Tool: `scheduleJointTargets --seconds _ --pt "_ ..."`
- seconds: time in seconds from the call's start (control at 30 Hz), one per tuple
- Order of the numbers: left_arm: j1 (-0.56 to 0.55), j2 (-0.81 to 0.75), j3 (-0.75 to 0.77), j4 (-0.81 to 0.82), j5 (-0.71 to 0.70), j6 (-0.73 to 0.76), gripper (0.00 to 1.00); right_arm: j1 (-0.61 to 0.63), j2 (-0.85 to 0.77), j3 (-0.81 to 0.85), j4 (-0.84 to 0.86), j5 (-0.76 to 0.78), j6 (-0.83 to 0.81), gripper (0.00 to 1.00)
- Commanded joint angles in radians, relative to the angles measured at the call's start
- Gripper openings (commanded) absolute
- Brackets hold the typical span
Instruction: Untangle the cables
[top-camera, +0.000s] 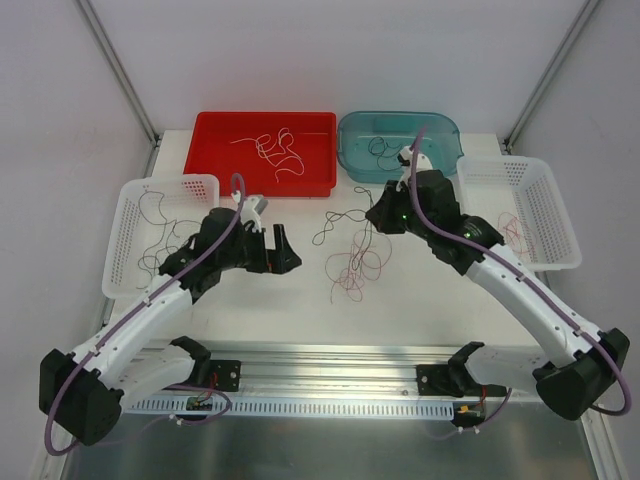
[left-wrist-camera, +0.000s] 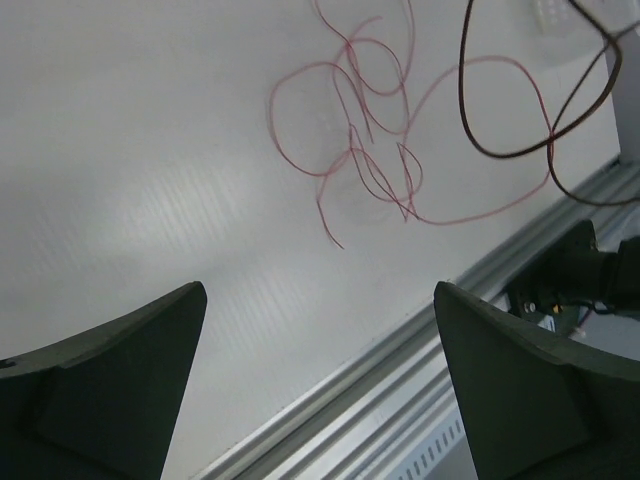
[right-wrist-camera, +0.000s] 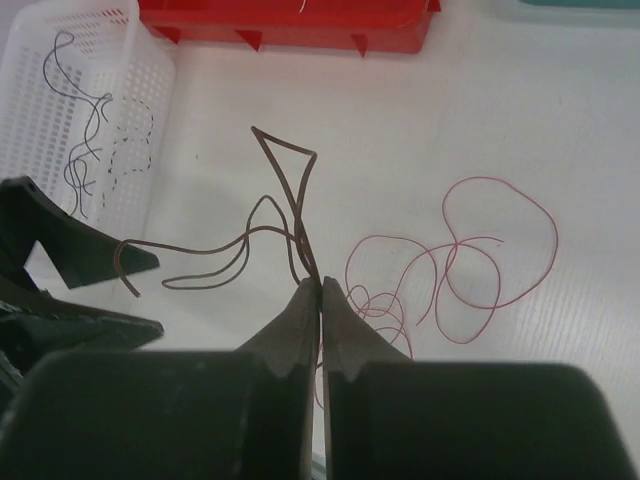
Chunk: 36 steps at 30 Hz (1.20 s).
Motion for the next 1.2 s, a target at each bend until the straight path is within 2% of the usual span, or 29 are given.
scheduleJointTargets --seconds 0.0,0.1,0.33,0.57,0.7,0.9,1.03,1.17 --pt "-0.138 -0.038 -0.045 0.164 -0.050 -0.102 0.99 0.003 -0.063 0.039 -0.054 0.095 0.048 0.01" --pt "-0.262 -0.037 -0.082 0.224 -0.145 -0.104 0.99 0.003 -0.092 0.024 -0.059 0.110 0.088 0.01" --pt "-0.399 0.044 -0.053 0.328 -0.211 -0.142 0.99 0.012 -0.144 -0.037 -0.063 0.146 0.140 0.01" --pt "-0.592 0.175 -0.071 0.485 -0.411 -0.167 0.98 0.018 -0.209 -0.091 -0.057 0.209 0.231 0.01" --pt "-0.658 0.225 -0.097 0.641 -0.520 -0.168 0.95 0.024 -0.222 -0.102 -0.059 0.224 0.255 0.01" --pt "-0.726 0.334 -0.051 0.726 -0.635 -0.081 0.91 0.032 -0.232 -0.117 -0.040 0.215 0.289 0.01" --pt "-0.747 0.408 -0.036 0.775 -0.731 -0.038 0.79 0.035 -0.238 -0.117 -0.036 0.213 0.300 0.01" --pt "-0.755 0.462 -0.017 0.801 -0.730 -0.033 0.68 0.037 -0.245 -0.119 -0.034 0.212 0.306 0.01"
